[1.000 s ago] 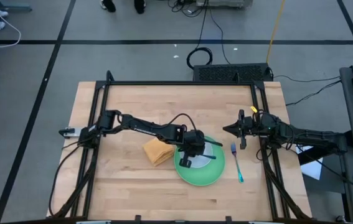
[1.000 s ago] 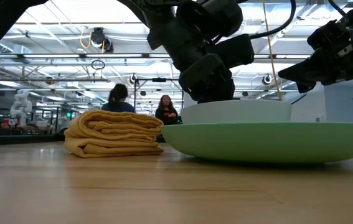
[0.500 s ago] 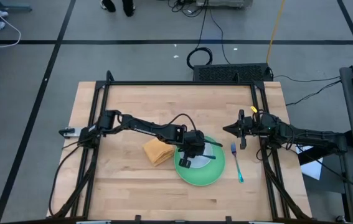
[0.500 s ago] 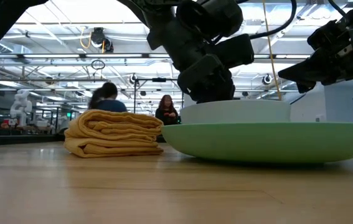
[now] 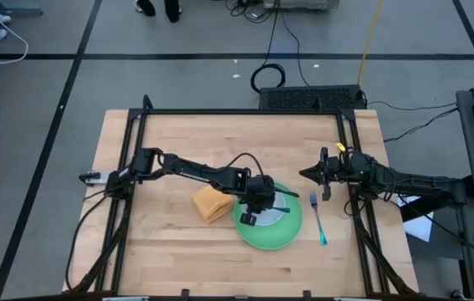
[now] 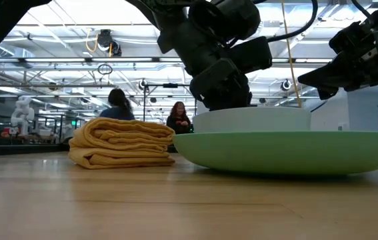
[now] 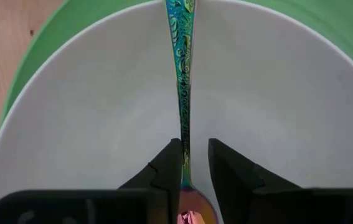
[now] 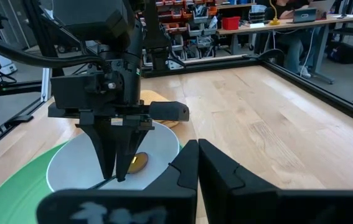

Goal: Set table place
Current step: Put the purple spoon into the white bowl, then return to Home Position

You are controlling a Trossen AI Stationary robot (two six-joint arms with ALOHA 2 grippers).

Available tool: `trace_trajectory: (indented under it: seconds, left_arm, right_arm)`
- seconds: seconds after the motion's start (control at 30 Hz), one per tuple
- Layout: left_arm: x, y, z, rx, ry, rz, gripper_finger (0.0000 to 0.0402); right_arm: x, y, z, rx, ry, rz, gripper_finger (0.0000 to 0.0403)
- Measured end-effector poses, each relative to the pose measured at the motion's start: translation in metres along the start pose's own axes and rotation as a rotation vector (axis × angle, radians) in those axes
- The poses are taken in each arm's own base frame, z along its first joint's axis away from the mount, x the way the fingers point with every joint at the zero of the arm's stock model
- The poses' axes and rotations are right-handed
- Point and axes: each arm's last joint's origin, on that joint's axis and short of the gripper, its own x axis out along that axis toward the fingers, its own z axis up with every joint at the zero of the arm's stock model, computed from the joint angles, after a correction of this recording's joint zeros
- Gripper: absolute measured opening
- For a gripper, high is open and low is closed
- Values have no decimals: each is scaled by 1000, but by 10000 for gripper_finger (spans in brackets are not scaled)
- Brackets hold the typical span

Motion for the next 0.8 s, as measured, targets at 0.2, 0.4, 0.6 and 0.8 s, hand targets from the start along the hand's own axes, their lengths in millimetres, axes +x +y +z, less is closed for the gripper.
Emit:
trace_trajectory:
  seconds: [0.2, 0.4, 0.6, 0.8]
  left_arm:
    - [0, 0, 0, 6, 1, 0, 85]
    - [0, 0, -1, 16, 9, -3, 86]
    - [-2, 0, 0, 16, 9, -3, 86]
    - [-7, 0, 3, 21, -7, 2, 86]
  right_arm:
    - [0, 0, 0, 0, 0, 0, 0]
    - [0, 0, 0, 0, 0, 0, 0]
    - [0, 0, 0, 0, 0, 0, 0]
    - [0, 0, 0, 0, 1, 0, 0]
